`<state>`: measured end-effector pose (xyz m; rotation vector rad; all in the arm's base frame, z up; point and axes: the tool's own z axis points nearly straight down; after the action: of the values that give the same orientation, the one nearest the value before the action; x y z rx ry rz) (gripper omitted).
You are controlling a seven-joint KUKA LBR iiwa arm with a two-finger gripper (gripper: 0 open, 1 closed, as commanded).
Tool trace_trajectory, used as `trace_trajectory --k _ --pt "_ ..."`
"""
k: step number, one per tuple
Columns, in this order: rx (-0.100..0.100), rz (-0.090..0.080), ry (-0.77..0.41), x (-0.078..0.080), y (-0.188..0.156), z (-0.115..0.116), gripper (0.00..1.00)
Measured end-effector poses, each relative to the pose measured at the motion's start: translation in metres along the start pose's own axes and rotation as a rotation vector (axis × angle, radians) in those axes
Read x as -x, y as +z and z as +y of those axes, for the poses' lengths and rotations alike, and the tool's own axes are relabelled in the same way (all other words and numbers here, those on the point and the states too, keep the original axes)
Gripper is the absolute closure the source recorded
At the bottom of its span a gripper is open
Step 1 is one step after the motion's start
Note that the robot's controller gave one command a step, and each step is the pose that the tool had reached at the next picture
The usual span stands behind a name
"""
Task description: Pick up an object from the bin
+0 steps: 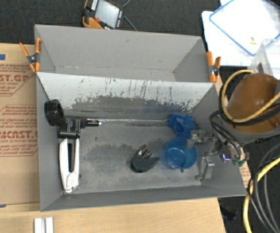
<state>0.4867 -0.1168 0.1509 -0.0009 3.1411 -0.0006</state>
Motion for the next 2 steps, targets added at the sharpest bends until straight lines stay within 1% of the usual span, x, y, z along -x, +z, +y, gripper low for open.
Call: trace_trajectory --k 1,2 --pt "0.0 0.0 0.0 0.0 0.0 0.0 0.0" --pt "0.002 0.002 0.024 -0.005 0.031 0.027 0.0"
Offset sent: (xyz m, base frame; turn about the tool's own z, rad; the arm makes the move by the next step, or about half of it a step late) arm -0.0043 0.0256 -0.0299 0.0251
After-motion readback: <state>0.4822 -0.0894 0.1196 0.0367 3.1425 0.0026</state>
